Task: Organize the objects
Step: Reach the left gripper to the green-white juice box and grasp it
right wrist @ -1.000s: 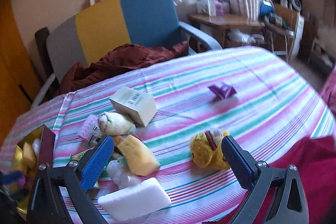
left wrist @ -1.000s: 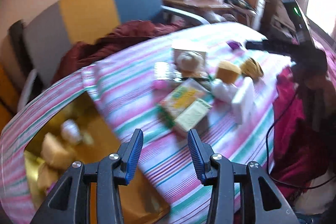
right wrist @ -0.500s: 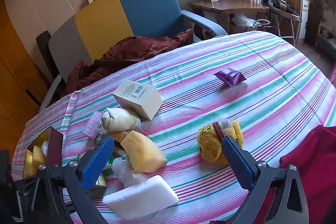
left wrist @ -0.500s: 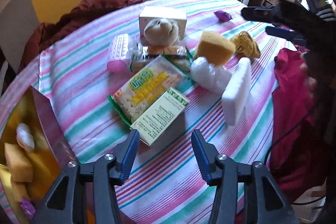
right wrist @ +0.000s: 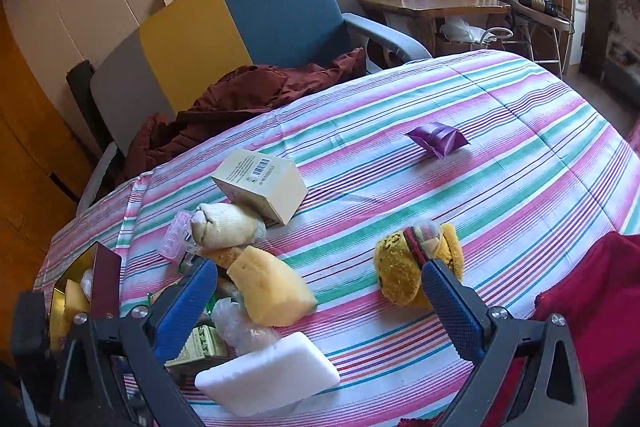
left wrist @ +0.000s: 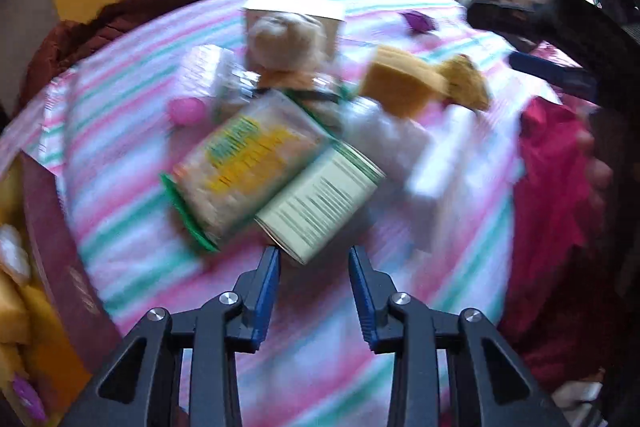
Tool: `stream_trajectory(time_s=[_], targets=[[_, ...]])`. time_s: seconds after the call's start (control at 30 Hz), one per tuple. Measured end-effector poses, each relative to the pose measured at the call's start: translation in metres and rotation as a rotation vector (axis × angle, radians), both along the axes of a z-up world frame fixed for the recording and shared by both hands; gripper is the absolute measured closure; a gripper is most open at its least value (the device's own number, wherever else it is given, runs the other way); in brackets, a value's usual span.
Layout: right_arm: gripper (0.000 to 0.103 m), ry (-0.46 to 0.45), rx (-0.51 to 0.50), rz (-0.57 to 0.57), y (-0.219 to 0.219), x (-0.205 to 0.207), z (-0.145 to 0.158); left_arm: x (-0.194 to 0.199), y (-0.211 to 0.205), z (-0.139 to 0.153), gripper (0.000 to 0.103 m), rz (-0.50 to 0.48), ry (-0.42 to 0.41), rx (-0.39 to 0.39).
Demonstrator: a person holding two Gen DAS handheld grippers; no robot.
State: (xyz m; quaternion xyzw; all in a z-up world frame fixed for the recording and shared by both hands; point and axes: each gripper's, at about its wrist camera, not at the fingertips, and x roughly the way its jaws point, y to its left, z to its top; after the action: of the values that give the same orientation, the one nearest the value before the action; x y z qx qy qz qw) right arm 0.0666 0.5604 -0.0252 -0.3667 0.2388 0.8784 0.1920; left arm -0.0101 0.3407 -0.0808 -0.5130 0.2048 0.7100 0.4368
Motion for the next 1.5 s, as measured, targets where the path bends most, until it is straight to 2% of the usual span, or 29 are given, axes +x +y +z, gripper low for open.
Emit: stream_trajectory(time_s=[0.1, 0.17, 0.27, 0.5, 0.63, 0.7, 0.73, 0.9, 1.0, 1.13, 1.23, 1.33, 1.43, 1.5], targets=[[0.0, 0.0, 0.0, 0.0, 0.0, 0.0, 0.0, 0.01, -0.005, 0.006, 0.066, -0.011, 0.015, 0.029], [0.0, -0.002, 0.0, 0.0, 0.0, 0.0, 0.0, 0.01, -0.004, 0.013, 0.063, -0.005, 0.086, 0.018], [0.0, -0.005, -0.002, -0.001, 0.001, 0.0, -0.001, 0.002, 0.001, 0.018, 0.061, -0.016, 0.126, 0.01], [0.0, -0.02, -0.01, -0.003, 0.001, -0.001, -0.003, -0.005, 0.025, 0.012, 0.056, -0.121, 0.161, -0.027], [0.0, -0.026, -0.017, -0.006, 0.003, -0.001, -0.005, 0.0, 0.033, 0.007, 0.059, -0.154, 0.234, -0.05], [0.0, -0.03, -0.017, -0.009, 0.004, -0.001, -0.005, 0.004, 0.031, 0.011, 0.08, -0.171, 0.208, -0.019], [0.0, -0.031, -0.018, -0.01, 0.005, -0.001, -0.006, 0.007, 0.03, 0.012, 0.08, -0.179, 0.181, -0.006], [0.0, -0.034, -0.041, -0.001, 0.006, -0.002, -0.008, 0.014, 0.023, 0.015, 0.08, -0.169, 0.128, 0.037], [0.0, -0.037, -0.085, 0.028, 0.006, -0.005, -0.013, 0.009, 0.014, 0.026, 0.07, -0.15, 0.165, 0.061], [0.0, -0.05, -0.126, 0.065, 0.002, -0.008, -0.018, -0.004, 0.021, 0.027, 0.061, -0.178, 0.181, 0.036], [0.0, -0.059, -0.122, 0.077, -0.001, -0.01, -0.019, -0.006, 0.028, 0.019, 0.06, -0.237, 0.168, 0.007], [0.0, -0.06, -0.124, 0.073, 0.0, -0.009, -0.02, -0.007, 0.037, 0.006, 0.06, -0.277, 0.193, -0.042], [0.0, -0.059, -0.129, 0.07, 0.001, -0.008, -0.02, -0.009, 0.043, 0.001, 0.06, -0.288, 0.168, -0.032], [0.0, -0.06, -0.129, 0.07, 0.002, -0.009, -0.02, -0.007, 0.042, 0.0, 0.067, -0.29, 0.157, -0.02]])
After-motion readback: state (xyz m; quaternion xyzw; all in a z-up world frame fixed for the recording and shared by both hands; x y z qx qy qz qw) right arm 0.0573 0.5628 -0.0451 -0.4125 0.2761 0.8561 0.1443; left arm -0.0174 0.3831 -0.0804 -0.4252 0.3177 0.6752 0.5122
